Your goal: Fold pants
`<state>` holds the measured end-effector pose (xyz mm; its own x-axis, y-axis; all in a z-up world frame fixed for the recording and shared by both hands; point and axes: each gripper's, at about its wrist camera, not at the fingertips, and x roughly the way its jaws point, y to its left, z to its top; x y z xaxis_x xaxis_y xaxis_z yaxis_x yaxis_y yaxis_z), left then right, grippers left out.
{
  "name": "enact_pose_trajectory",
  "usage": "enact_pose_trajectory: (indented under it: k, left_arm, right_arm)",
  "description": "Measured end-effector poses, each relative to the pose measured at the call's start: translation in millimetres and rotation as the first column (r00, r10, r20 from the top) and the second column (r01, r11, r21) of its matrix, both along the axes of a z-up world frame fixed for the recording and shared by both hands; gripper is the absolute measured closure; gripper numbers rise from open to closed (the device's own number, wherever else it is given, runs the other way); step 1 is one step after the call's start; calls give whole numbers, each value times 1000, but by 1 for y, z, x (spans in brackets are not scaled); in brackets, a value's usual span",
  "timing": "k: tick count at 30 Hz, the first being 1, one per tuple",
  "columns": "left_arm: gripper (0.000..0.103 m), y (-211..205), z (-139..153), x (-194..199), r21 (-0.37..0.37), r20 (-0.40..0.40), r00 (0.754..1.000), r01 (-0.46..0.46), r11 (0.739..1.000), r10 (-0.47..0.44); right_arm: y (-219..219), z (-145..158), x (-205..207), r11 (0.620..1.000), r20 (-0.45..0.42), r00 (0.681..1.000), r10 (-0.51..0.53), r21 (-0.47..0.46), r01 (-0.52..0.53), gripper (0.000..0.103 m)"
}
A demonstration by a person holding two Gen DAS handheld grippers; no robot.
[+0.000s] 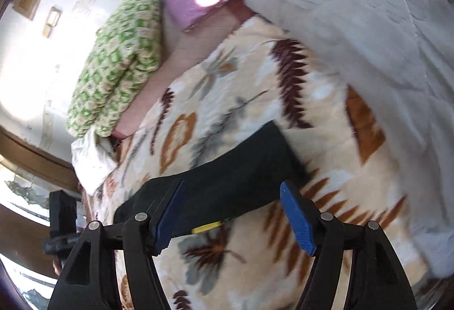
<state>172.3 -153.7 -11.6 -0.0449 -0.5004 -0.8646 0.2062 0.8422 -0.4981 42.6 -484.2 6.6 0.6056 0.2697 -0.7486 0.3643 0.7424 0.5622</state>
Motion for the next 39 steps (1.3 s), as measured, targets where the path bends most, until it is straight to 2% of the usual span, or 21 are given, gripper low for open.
enact_pose_trajectory:
  k: [4, 8, 10, 13, 16, 20, 25, 27, 30, 33, 36, 39]
  left_arm:
    - [60, -31, -21, -2, -26, -67, 997, -33, 999, 31]
    - [60, -48, -25, -1, -50, -96, 993, -74, 996, 69]
    - [60, -56, -26, -4, -96, -128, 988, -99, 990, 86]
    - [60, -73, -27, -12, -133, -145, 985, -116, 984, 96]
    - [60, -86, -38, -25, -155, -194, 971, -170, 973, 139]
    - [60, -94, -61, -40, -205, -316, 920, -304, 930, 231]
    - [62, -96, -86, -47, -239, -413, 844, -465, 853, 344]
    - [62, -98, -92, -46, -249, -419, 823, -510, 823, 384]
    - [64, -102, -95, -41, -261, -393, 817, -540, 801, 422]
    - [75, -108, -94, -34, -261, -330, 838, -523, 811, 434]
    - [89, -105, -99, -31, -248, -342, 828, -536, 807, 445]
    - [91, -106, -103, -25, -245, -359, 821, -542, 804, 444]
  right_arm:
    - [-18, -27, 18, 1000, -31, 999, 25, 3, -25, 32]
    - [-21, -48, 43, 999, -47, 998, 42, -17, -43, 32]
    - [-22, -57, 54, 997, -61, 995, 77, -3, -77, 32]
    - [-25, -64, 63, 993, -88, 990, 109, -28, -112, 32]
    - [-30, -64, 64, 992, -84, 990, 116, -31, -119, 32]
    - [-36, -58, 59, 992, -67, 991, 117, -37, -120, 32]
    - [-42, -56, 53, 991, -59, 990, 130, -27, -132, 32]
    - [-44, -55, 52, 991, -52, 990, 133, -18, -134, 32]
    - [-47, -55, 52, 990, -42, 989, 139, -4, -140, 32]
    - [-48, -56, 52, 990, -30, 989, 144, 7, -144, 32]
    - [-48, -59, 55, 989, -26, 988, 149, 21, -149, 32]
    - [-49, -66, 60, 988, -34, 988, 152, 36, -150, 32]
